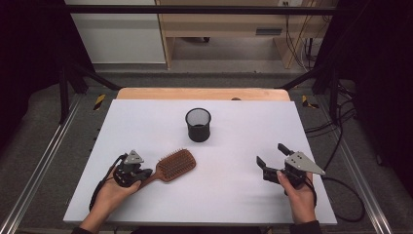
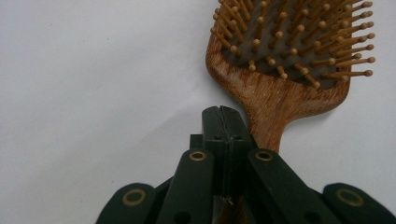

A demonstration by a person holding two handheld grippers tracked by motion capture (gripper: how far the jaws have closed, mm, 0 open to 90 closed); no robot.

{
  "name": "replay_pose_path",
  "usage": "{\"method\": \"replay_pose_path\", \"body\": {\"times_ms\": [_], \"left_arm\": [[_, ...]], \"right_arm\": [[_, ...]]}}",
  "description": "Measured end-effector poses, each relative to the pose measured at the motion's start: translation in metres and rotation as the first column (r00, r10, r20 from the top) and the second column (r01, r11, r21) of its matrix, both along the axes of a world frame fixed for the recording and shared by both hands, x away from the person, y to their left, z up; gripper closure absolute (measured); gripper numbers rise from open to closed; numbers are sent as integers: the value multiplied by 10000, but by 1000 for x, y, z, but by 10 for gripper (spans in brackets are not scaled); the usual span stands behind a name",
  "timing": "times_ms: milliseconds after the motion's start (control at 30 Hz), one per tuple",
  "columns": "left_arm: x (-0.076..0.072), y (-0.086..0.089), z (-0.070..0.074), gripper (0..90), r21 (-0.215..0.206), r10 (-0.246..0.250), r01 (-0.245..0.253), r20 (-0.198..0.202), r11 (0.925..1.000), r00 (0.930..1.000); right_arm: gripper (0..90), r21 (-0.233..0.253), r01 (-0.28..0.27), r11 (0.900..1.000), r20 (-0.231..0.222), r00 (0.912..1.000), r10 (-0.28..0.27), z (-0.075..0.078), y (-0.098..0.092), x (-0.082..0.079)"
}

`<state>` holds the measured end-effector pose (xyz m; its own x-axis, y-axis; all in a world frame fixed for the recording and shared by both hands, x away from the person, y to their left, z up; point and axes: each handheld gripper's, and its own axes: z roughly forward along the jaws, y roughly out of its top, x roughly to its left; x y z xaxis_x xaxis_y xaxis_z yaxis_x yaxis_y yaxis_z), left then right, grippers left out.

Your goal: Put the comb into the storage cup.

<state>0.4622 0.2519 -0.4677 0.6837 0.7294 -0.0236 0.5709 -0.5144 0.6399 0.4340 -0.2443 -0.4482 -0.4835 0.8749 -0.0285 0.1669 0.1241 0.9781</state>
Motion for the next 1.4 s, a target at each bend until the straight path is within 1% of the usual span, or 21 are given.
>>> {"method": "replay_pose_path", "body": {"times_ms": [133, 233, 567, 900, 1267, 1333, 1367, 1400], "left_arm": [[-2, -1, 0, 900, -51, -51, 51, -79, 10000, 10000], [-4, -2, 0, 900, -36, -105, 104, -86, 9999, 9999], [-7, -7, 0, 900, 2, -282, 282, -124, 9996, 9995], [-8, -9, 0, 900, -44, -384, 383, -207, 9993, 9990], [-9, -9, 1, 900, -42, -343, 342, -127, 9994, 9993], [-9, -8, 3, 900, 6, -326, 326, -75, 9995, 9994], [-10, -8, 5, 900, 119, -352, 352, -28, 9993, 9994], [-11, -8, 9, 900, 116, -310, 309, 67, 9995, 9995]], "right_arm": [[99, 37, -57, 10000, 78, 10000, 57, 0, 0, 0], [98, -59, -131, 9999, 233, 9996, 132, 1, 0, -1], [93, -85, -210, 9997, 140, 9997, 211, 0, 1, 0], [91, -92, -213, 9997, 95, 9997, 214, 0, 1, 0], [90, -85, -218, 9997, 78, 9997, 219, 0, 1, 1], [90, -81, -207, 9998, 76, 9998, 208, 0, 1, 1], [90, -84, -210, 9997, 77, 9997, 211, 0, 1, 0], [89, -93, -211, 9997, 70, 9998, 212, 0, 1, 0]]}}
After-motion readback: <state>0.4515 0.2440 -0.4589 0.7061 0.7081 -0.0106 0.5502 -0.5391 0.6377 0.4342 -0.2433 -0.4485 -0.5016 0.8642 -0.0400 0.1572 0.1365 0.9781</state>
